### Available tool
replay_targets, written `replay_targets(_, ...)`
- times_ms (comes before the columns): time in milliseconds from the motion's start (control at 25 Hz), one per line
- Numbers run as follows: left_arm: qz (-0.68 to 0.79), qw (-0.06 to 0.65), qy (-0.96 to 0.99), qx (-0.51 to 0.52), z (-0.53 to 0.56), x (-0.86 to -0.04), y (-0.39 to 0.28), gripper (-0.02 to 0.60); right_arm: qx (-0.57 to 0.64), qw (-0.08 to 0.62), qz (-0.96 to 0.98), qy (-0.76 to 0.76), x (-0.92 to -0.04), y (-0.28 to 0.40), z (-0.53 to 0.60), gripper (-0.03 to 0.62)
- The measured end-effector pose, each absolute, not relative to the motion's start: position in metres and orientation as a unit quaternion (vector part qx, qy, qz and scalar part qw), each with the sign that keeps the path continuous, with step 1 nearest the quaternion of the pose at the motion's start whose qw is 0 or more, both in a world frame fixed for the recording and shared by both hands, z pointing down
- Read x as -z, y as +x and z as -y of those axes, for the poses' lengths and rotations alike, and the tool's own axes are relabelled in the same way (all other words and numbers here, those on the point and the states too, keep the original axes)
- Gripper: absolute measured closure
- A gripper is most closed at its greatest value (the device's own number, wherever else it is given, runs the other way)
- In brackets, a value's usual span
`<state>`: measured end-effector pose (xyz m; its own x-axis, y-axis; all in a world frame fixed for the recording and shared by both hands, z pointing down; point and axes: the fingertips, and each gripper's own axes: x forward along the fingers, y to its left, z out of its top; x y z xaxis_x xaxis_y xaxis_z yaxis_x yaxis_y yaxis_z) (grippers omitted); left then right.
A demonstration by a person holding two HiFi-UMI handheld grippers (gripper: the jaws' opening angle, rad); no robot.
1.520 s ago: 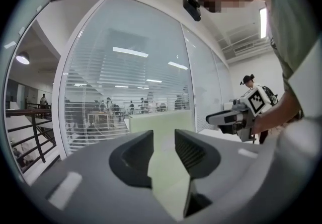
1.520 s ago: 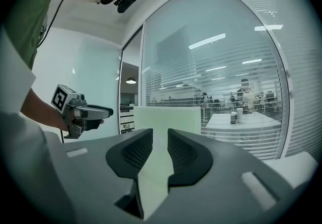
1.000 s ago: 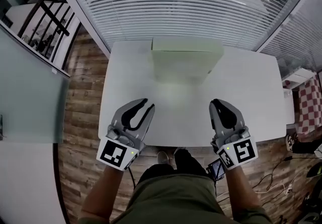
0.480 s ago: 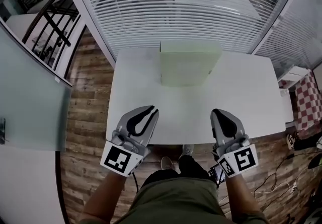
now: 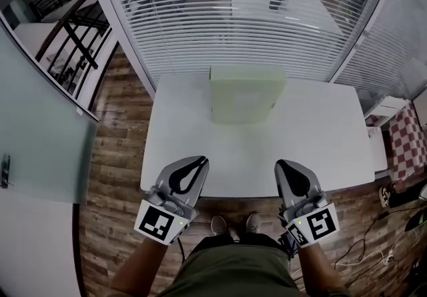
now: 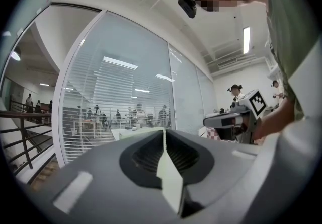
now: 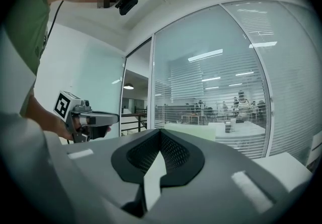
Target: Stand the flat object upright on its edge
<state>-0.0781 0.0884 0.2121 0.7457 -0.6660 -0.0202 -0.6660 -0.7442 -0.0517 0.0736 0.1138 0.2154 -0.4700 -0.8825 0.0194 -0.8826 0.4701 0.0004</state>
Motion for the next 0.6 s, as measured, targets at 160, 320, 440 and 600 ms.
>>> replay_targets(160, -0.373, 0.014, -0.928, 0.002, -0.095, -0.216, -0.065, 0.581, -0.021, 0.011, 0.869, 0.494, -0.225, 0.084, -0.119, 0.583)
replay_targets(320, -0.385, 0.005, -0.923, 0.011, -0.099, -0.223, -0.051, 0.581, -0.034, 0.011, 0.880, 0.474, -0.232, 0.094, -0.119, 0.583)
replay_targets(440, -0.390, 0.003, -0.921, 0.018, -0.102, -0.225, -0.040, 0.581, -0.041, 0.009, 0.885, 0.464, -0.235, 0.102, -0.118, 0.583)
replay_targets(600, -0.391, 0.012, -0.920, 0.029, -0.104, -0.227, -0.029, 0.581, -0.044, 0.013, 0.891, 0.451, -0.237, 0.111, -0.117, 0.583)
